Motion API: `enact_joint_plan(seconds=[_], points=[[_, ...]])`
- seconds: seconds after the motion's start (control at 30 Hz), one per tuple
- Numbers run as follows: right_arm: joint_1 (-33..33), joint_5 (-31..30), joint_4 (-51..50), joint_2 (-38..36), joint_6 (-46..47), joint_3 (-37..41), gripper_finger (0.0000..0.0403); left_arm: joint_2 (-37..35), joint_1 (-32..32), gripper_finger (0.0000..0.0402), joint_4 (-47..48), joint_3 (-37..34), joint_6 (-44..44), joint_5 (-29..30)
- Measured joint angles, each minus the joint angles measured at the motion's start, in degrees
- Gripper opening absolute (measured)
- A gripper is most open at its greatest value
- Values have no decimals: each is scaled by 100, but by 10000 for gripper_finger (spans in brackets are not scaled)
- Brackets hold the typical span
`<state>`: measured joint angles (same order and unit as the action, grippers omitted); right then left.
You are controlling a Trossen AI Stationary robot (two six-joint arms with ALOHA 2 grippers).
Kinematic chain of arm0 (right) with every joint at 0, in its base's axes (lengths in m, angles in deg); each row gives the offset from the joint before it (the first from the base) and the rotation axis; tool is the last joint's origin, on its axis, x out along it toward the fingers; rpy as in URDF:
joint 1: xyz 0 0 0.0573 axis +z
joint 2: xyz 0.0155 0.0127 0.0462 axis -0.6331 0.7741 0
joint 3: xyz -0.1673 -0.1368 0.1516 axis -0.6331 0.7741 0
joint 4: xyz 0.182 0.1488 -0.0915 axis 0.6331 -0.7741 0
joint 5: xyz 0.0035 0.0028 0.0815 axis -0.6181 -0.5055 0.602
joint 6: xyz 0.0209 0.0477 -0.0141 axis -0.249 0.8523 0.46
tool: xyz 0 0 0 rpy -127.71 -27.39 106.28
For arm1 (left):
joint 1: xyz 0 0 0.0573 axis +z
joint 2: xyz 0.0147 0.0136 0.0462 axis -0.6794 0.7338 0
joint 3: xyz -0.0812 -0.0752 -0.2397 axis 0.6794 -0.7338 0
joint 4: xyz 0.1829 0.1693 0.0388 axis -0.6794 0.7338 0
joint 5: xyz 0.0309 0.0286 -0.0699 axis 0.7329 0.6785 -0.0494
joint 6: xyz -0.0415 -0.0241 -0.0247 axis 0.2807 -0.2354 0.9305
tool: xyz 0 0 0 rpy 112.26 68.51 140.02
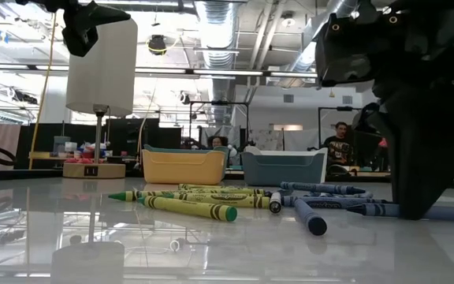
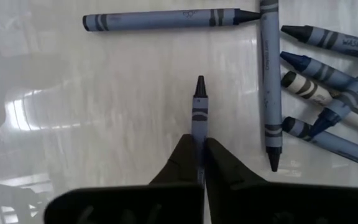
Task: Sort crayons
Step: Put the blue crayon into the yellow bin
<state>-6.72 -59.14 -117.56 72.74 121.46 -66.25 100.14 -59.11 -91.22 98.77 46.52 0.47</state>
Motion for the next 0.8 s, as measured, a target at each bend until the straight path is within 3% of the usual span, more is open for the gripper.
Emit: enact_joint_plan(seconds=[0.3, 0.8], points=[[3, 13, -30, -37, 195, -59, 3, 0, 0, 160, -1, 0, 72, 2], [-383, 72, -412, -140, -654, -793, 1, 2, 0, 160, -4, 0, 235, 2]])
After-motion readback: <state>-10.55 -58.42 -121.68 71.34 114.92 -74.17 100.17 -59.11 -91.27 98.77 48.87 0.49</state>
